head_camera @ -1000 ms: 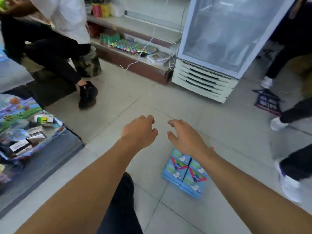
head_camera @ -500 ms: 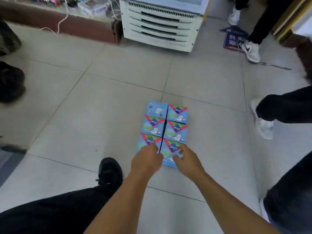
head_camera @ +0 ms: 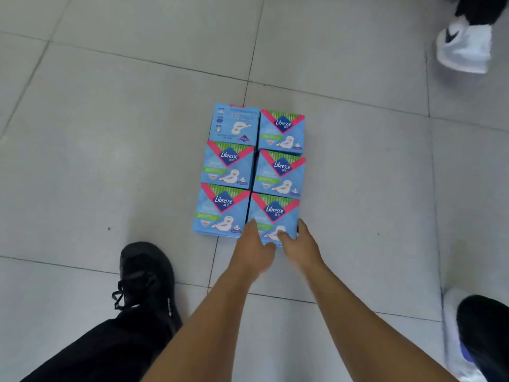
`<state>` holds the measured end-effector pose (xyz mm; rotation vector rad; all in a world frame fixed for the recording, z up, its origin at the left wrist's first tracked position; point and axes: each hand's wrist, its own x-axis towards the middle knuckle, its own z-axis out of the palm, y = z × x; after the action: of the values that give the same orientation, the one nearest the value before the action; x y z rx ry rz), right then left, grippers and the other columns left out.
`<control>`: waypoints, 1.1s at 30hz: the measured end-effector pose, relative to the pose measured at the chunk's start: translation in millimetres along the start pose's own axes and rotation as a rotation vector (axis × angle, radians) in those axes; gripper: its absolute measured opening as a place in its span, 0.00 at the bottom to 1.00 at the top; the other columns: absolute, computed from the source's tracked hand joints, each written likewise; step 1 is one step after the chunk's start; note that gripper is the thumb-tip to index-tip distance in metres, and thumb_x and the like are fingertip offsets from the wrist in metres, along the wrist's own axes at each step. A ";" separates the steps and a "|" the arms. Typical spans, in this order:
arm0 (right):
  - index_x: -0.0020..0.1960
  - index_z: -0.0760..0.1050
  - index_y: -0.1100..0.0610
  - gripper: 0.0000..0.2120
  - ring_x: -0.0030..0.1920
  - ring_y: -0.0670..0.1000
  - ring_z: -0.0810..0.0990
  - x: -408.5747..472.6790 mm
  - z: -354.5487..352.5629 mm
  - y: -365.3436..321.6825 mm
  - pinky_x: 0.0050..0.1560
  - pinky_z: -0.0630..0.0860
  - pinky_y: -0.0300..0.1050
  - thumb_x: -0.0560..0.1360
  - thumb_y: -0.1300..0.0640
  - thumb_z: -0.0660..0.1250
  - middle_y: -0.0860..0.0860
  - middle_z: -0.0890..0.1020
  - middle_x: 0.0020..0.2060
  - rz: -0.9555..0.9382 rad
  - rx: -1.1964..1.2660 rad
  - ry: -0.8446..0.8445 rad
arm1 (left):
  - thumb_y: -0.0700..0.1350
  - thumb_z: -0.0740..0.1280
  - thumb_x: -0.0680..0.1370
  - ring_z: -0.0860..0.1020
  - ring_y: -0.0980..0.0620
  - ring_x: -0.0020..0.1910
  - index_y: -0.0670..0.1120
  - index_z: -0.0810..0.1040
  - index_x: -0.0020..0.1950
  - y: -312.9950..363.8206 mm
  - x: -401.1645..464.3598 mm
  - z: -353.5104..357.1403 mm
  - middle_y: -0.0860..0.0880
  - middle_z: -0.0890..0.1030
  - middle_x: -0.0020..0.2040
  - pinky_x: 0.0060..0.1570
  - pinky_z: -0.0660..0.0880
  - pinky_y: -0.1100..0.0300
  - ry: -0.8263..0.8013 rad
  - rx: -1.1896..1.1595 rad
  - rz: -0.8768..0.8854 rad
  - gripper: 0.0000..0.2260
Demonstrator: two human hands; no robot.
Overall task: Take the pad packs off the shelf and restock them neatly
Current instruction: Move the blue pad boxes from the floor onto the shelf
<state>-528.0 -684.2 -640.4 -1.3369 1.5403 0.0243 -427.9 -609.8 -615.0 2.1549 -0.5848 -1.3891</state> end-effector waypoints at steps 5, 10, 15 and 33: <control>0.66 0.68 0.57 0.20 0.52 0.53 0.81 0.5 2.8 9.4 0.50 0.75 0.45 0.77 0.52 0.68 0.54 0.81 0.56 0.073 0.166 0.128 | 0.46 0.66 0.77 0.65 0.45 0.72 0.46 0.60 0.76 -9.5 8.3 0.2 0.46 0.67 0.73 0.68 0.64 0.56 0.052 -0.065 -0.062 0.29; 0.64 0.74 0.59 0.17 0.47 0.50 0.83 -16.0 -22.8 16.4 0.48 0.79 0.46 0.77 0.55 0.69 0.54 0.82 0.53 0.065 0.286 0.091 | 0.52 0.63 0.79 0.67 0.42 0.69 0.49 0.64 0.75 -4.8 1.3 -2.9 0.43 0.70 0.68 0.68 0.66 0.48 0.003 0.024 -0.139 0.24; 0.62 0.75 0.57 0.13 0.41 0.44 0.83 -52.0 -59.6 -11.7 0.37 0.77 0.39 0.79 0.56 0.66 0.55 0.83 0.53 -0.037 0.468 -0.037 | 0.52 0.71 0.75 0.76 0.48 0.60 0.48 0.70 0.68 28.4 -22.8 -33.4 0.48 0.77 0.63 0.60 0.73 0.53 -0.011 -0.068 -0.032 0.24; 0.63 0.70 0.44 0.17 0.45 0.47 0.84 -303.8 -26.1 -271.1 0.41 0.79 0.46 0.78 0.57 0.67 0.49 0.82 0.49 -0.829 0.359 -0.341 | 0.45 0.75 0.71 0.79 0.50 0.45 0.59 0.65 0.71 86.6 -315.6 -324.9 0.45 0.81 0.54 0.46 0.77 0.54 0.395 -0.275 0.453 0.33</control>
<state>-399.7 -586.7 -265.6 -1.4854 0.5934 -0.4939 -258.0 -429.0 -226.2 1.8533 -0.6325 -0.7309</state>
